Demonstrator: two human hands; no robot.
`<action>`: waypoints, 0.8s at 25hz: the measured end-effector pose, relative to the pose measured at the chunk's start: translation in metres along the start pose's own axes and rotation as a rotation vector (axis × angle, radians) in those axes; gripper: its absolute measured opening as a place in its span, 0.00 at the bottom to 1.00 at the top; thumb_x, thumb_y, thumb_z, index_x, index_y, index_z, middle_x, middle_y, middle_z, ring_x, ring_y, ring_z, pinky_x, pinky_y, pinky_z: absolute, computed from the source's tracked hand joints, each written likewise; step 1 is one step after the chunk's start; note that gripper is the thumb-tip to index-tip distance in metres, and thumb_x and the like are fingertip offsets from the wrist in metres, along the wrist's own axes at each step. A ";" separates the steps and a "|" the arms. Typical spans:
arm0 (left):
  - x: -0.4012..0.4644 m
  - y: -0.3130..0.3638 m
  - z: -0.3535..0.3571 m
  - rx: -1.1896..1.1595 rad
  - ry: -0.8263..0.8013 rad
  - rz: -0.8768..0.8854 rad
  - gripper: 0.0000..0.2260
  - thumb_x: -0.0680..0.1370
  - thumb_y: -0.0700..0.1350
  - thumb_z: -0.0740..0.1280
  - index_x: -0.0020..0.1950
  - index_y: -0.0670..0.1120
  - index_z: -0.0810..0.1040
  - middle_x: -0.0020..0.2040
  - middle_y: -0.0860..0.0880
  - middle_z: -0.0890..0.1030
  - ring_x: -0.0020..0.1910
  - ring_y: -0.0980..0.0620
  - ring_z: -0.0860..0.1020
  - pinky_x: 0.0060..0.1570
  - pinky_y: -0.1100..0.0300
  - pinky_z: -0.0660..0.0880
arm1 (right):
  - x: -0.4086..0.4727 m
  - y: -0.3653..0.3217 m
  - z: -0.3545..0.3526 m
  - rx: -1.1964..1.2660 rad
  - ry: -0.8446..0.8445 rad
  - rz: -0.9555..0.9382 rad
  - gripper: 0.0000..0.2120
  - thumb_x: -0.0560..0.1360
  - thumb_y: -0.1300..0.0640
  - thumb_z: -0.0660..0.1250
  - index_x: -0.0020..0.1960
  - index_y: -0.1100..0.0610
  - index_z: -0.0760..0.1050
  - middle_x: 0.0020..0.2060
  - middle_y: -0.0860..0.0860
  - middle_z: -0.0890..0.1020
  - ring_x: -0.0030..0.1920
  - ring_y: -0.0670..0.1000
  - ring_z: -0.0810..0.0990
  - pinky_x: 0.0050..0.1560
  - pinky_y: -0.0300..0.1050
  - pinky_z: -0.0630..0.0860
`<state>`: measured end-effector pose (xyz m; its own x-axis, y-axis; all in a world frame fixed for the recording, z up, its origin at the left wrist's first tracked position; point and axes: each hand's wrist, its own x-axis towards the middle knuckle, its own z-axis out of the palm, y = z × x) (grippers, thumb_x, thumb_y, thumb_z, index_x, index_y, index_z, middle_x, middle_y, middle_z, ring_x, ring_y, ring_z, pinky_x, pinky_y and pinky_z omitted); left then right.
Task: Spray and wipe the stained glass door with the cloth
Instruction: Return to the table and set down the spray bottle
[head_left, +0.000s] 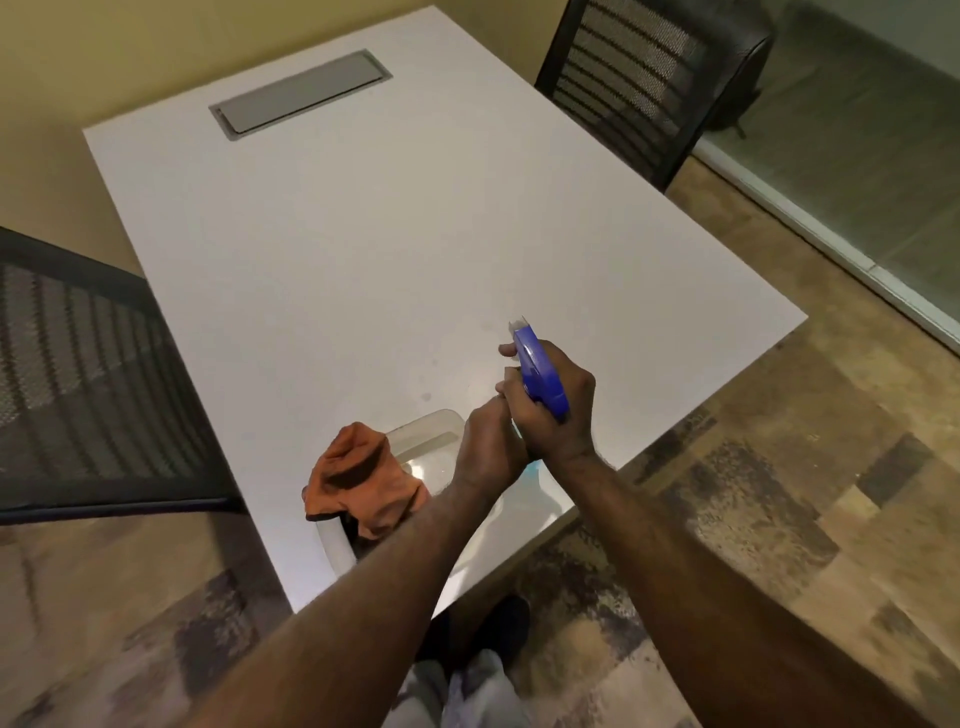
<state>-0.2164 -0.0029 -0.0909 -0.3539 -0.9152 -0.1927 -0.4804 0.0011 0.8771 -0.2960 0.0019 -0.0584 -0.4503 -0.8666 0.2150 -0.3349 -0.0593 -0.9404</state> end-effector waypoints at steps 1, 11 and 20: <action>0.000 -0.001 0.001 -0.005 0.010 -0.017 0.15 0.75 0.41 0.71 0.62 0.43 0.75 0.49 0.54 0.77 0.40 0.65 0.75 0.40 0.81 0.70 | -0.001 0.001 0.000 -0.003 -0.003 -0.007 0.16 0.71 0.59 0.68 0.57 0.62 0.78 0.47 0.48 0.82 0.41 0.48 0.82 0.44 0.34 0.80; -0.002 0.002 0.006 -0.034 -0.015 -0.041 0.17 0.75 0.47 0.70 0.63 0.47 0.73 0.54 0.51 0.80 0.49 0.54 0.78 0.56 0.59 0.78 | -0.002 0.011 -0.007 -0.013 -0.025 0.025 0.25 0.69 0.49 0.69 0.59 0.64 0.76 0.49 0.58 0.84 0.43 0.53 0.82 0.47 0.37 0.81; -0.029 -0.008 -0.050 0.213 -0.086 0.062 0.43 0.65 0.56 0.78 0.75 0.52 0.61 0.75 0.52 0.67 0.72 0.53 0.67 0.71 0.54 0.67 | -0.031 0.008 -0.012 -0.104 -0.041 0.055 0.40 0.65 0.47 0.77 0.71 0.58 0.64 0.66 0.56 0.75 0.62 0.48 0.73 0.60 0.26 0.68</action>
<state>-0.1621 0.0029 -0.0699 -0.4506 -0.8731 -0.1862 -0.6106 0.1492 0.7778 -0.2943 0.0345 -0.0694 -0.4371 -0.8866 0.1513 -0.3962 0.0388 -0.9174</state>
